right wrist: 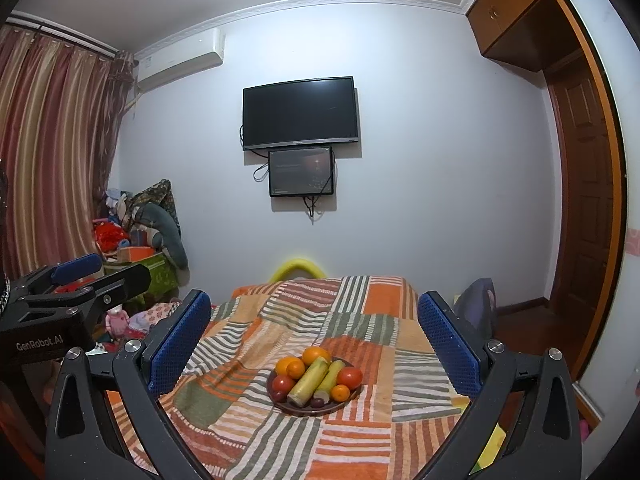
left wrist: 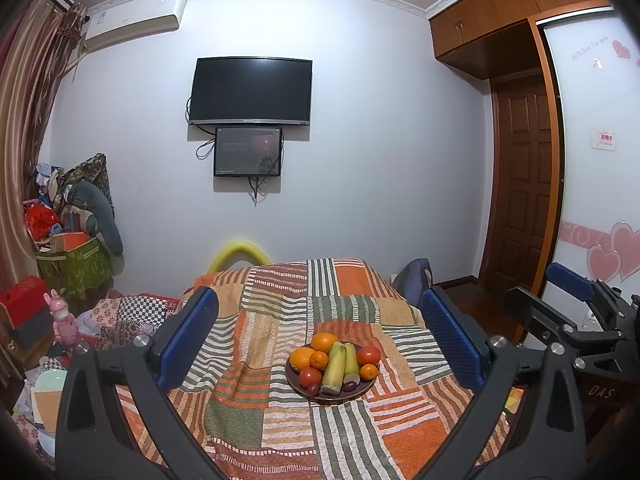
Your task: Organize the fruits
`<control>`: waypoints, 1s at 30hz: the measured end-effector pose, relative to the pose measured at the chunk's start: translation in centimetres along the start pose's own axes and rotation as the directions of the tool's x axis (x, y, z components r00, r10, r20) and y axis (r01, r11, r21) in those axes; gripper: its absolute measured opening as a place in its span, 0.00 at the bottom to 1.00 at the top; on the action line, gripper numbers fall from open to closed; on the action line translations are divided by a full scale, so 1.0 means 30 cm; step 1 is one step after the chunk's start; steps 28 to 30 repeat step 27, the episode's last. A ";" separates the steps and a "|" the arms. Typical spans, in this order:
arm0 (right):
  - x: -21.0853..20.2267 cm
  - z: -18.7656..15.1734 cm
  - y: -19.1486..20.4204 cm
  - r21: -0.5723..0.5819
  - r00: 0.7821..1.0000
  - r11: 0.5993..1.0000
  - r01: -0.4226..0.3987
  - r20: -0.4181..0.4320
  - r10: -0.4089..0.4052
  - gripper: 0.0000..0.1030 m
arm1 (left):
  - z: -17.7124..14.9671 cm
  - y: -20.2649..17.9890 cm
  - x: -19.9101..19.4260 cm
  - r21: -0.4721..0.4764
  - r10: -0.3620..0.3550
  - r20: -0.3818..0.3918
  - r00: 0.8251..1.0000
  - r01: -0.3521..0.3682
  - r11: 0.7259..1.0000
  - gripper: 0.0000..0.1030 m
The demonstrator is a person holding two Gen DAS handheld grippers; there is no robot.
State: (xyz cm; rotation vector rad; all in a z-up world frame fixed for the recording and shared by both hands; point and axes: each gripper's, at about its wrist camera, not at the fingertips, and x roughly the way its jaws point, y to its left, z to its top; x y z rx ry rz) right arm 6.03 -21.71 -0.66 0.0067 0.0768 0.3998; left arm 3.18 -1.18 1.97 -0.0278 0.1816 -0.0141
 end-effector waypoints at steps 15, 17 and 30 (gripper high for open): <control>0.009 0.000 0.000 -0.001 1.000 1.000 0.004 -0.006 -0.004 1.00 | 0.000 0.007 0.005 0.005 -0.032 -0.014 0.999 0.033 0.999 1.00; 0.011 -0.003 0.001 -0.001 1.000 1.000 0.005 -0.008 -0.005 1.00 | 0.001 0.007 0.005 0.004 -0.031 -0.015 0.999 0.031 0.999 1.00; 0.019 -0.008 -0.004 -0.003 1.000 1.000 0.007 -0.013 -0.007 1.00 | 0.000 0.001 0.018 0.009 -0.044 -0.030 0.999 0.044 0.999 1.00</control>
